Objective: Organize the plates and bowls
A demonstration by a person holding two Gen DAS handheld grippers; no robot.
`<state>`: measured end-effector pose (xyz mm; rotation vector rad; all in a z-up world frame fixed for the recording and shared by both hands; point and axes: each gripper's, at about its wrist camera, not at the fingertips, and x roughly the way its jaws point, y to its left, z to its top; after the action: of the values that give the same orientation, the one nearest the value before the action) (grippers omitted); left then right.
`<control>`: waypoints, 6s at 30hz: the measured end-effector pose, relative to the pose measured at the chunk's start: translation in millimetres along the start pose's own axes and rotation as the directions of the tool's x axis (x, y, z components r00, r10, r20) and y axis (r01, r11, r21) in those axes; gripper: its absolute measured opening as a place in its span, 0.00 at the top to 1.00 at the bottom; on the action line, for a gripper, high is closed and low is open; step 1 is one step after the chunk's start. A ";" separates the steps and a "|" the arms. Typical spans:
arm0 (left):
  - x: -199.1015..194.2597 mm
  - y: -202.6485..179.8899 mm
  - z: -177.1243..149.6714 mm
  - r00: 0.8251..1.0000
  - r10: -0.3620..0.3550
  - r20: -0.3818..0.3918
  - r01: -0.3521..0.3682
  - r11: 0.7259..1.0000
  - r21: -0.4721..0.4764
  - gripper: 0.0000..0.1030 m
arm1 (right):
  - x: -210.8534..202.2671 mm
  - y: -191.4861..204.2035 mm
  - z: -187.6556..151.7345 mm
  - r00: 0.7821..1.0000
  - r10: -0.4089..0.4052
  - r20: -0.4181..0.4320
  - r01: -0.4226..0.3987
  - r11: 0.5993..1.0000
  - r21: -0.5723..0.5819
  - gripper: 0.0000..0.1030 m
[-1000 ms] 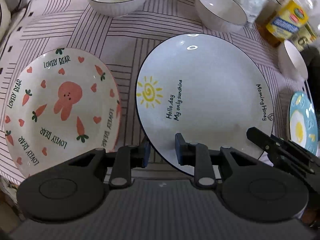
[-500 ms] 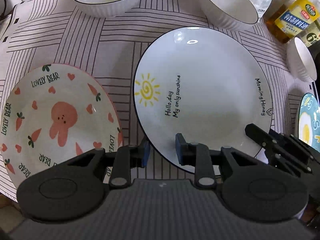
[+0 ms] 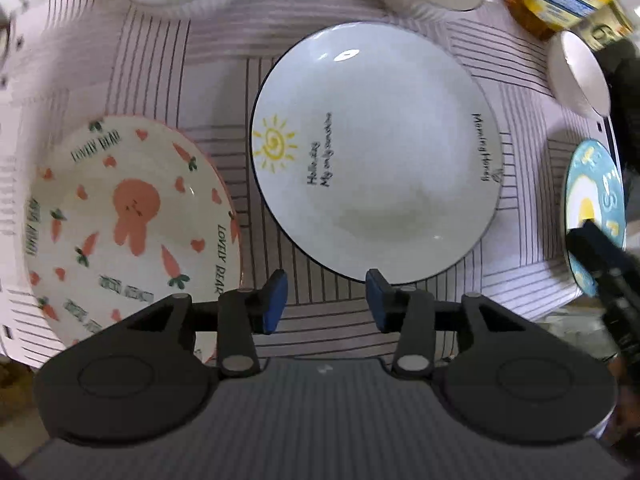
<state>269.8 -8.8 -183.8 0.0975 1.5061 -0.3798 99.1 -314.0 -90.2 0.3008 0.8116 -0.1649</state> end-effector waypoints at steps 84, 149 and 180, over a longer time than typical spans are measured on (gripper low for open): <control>-24.9 -91.9 -19.4 0.971 0.026 0.239 0.007 0.991 -0.136 0.74 | -1.7 -72.0 39.1 0.948 0.312 -0.067 -0.318 0.940 -0.124 0.78; -132.3 133.6 -103.5 0.936 -0.023 0.351 0.044 0.998 -0.051 0.67 | -34.4 178.8 26.8 0.970 0.229 -0.083 -0.244 0.923 -0.297 0.36; 9.4 255.9 -49.2 0.975 -0.064 0.212 0.054 0.997 0.054 0.55 | 89.4 234.1 -84.0 0.962 0.189 -0.198 -0.168 0.979 0.118 0.66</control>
<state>300.8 243.8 -240.1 0.0481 1.2894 -0.4603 162.6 -68.1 -163.3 0.4904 0.9806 -0.0036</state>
